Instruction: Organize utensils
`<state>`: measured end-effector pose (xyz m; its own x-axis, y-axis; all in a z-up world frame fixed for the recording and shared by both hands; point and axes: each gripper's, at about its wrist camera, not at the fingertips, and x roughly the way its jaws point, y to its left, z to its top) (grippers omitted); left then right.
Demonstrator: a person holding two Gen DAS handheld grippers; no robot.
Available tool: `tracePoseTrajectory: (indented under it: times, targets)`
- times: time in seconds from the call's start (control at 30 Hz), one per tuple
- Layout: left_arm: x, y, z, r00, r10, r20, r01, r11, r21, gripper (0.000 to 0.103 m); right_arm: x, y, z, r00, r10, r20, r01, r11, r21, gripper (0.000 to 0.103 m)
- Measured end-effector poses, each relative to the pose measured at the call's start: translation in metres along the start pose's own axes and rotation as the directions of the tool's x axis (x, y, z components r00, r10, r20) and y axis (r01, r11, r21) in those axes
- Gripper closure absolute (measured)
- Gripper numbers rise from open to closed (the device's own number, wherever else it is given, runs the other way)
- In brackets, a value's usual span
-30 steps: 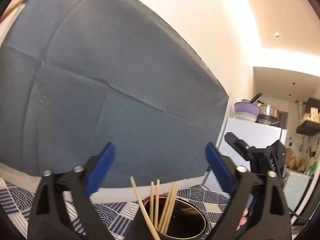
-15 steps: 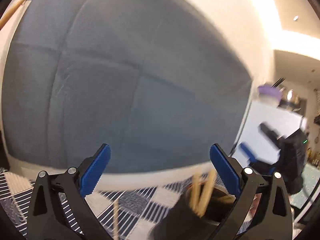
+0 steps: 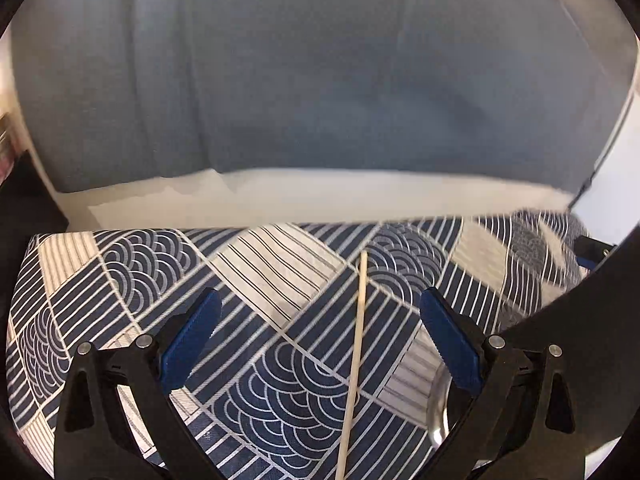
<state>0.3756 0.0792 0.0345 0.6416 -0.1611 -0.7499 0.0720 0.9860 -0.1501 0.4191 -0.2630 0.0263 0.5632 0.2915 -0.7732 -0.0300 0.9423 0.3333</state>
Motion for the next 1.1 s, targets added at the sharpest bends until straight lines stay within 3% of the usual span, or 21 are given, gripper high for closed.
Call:
tracePoseTrajectory:
  times: [0.13, 0.23, 0.3, 0.33, 0.37, 0.4, 0.43, 0.47, 0.5, 0.53, 0.7, 0.87, 0.97, 1.1]
  targets:
    - [0.016, -0.010, -0.009, 0.998, 0.008, -0.063, -0.004, 0.998, 0.056, 0.012, 0.024, 0.002, -0.005, 0.995, -0.077, -0.063, 0.074, 0.996, -0.051, 0.008]
    - [0.033, -0.015, -0.017, 0.993, 0.010, -0.119, 0.001, 0.996, 0.093, 0.024, 0.034, 0.013, -0.009, 0.991, -0.106, -0.078, 0.097, 0.989, -0.113, 0.009]
    - [0.037, -0.021, -0.020, 0.993, 0.047, -0.108, -0.030, 0.989, 0.146, 0.027, 0.037, 0.020, -0.012, 0.989, -0.120, -0.084, 0.108, 0.985, -0.131, 0.011]
    - [0.038, -0.023, -0.022, 0.993, 0.070, -0.100, -0.052, 0.984, 0.168, 0.029, 0.039, 0.021, -0.014, 0.989, -0.122, -0.090, 0.109, 0.984, -0.141, 0.018]
    - [0.039, -0.024, -0.023, 0.993, 0.075, -0.093, -0.057, 0.982, 0.181, 0.034, 0.043, 0.023, -0.015, 0.987, -0.123, -0.103, 0.107, 0.982, -0.155, 0.049]
    - [0.039, -0.024, -0.023, 0.994, 0.071, -0.079, -0.056, 0.983, 0.176, 0.045, 0.048, 0.023, -0.015, 0.984, -0.122, -0.127, 0.100, 0.981, -0.164, 0.068]
    - [0.038, -0.022, -0.022, 0.995, 0.071, -0.067, -0.058, 0.983, 0.171, 0.053, 0.046, 0.025, -0.016, 0.986, -0.136, -0.095, 0.116, 0.976, -0.186, 0.076]
    - [0.037, -0.017, -0.022, 0.996, 0.067, -0.059, -0.057, 0.986, 0.159, 0.070, 0.047, 0.028, -0.017, 0.986, -0.142, -0.084, 0.123, 0.971, -0.203, 0.097]
    - [0.035, -0.012, -0.021, 0.996, 0.073, -0.052, -0.065, 0.987, 0.145, 0.090, 0.048, 0.028, -0.017, 0.986, -0.145, -0.088, 0.124, 0.970, -0.210, 0.100]
    - [0.035, -0.005, -0.020, 0.997, 0.064, -0.051, -0.058, 0.991, 0.117, 0.096, 0.046, 0.029, -0.018, 0.987, -0.136, -0.081, 0.117, 0.971, -0.208, 0.100]
    - [0.029, 0.031, -0.016, 0.995, -0.094, -0.039, 0.091, 0.993, -0.074, 0.098, 0.021, 0.034, -0.013, 0.989, -0.149, 0.011, 0.148, 0.968, -0.204, 0.100]
    - [-0.002, 0.049, -0.007, 0.983, -0.178, 0.054, 0.184, 0.974, -0.131, 0.098, -0.026, 0.039, -0.006, 0.988, -0.067, 0.141, 0.093, 0.977, -0.193, 0.100]
    - [-0.034, 0.055, -0.002, 0.966, -0.218, 0.141, 0.238, 0.961, -0.143, 0.098, -0.063, 0.052, -0.007, 0.970, -0.004, 0.243, 0.057, 0.976, -0.212, 0.100]
    - [-0.085, 0.053, 0.005, 0.924, -0.250, 0.289, 0.297, 0.946, -0.133, 0.098, -0.098, 0.068, -0.014, 0.944, 0.077, 0.319, 0.006, 0.968, -0.252, 0.100]
